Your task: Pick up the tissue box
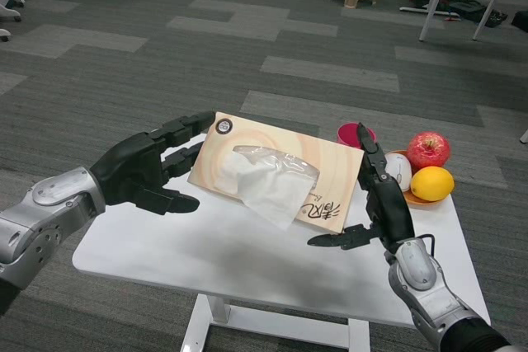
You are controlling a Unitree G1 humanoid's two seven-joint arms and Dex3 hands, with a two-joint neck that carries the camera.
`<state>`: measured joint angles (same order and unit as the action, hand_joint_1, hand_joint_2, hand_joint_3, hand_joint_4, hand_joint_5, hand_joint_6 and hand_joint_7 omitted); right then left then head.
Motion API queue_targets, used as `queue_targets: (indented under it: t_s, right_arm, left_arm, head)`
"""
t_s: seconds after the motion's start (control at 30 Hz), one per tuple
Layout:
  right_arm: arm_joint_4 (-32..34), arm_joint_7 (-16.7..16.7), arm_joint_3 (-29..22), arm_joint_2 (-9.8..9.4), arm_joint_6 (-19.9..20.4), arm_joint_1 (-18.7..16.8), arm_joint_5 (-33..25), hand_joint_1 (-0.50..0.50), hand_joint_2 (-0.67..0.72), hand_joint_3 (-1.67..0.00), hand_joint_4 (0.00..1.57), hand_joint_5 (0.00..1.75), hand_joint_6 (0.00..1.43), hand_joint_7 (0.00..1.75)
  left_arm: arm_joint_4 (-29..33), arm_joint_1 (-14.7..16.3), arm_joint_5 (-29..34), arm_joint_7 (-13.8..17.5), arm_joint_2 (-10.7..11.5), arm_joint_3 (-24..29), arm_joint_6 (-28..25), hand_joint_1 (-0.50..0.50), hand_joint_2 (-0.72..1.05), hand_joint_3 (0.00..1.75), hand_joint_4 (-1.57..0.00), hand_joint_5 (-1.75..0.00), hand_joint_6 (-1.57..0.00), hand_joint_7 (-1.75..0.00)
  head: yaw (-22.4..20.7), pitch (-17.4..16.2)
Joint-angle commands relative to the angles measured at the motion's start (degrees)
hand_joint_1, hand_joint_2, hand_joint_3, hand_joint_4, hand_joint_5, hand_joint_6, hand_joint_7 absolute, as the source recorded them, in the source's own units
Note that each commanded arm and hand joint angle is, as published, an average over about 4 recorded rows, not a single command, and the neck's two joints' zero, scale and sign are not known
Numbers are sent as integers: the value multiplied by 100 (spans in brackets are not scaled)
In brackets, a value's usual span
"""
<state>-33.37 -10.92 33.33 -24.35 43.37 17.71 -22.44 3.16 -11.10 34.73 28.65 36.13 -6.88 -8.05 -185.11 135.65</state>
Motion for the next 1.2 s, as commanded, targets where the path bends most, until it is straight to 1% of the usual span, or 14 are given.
queue_targets:
  t_s: [0.03,1.2]
  right_arm:
    - [327,171,191,176,66,66,152,-46,-41,-40,14,48,0,0]
    - [424,125,191,167,66,97,147,-46,-41,-40,14,48,0,0]
  left_arm:
    - [388,-184,201,220,-194,-239,25,50,105,26,0,-10,0,0]
    - [449,-173,201,202,-194,-123,-12,50,105,26,0,-10,0,0]
  head:
    - [-8,14]
    - [-50,24]
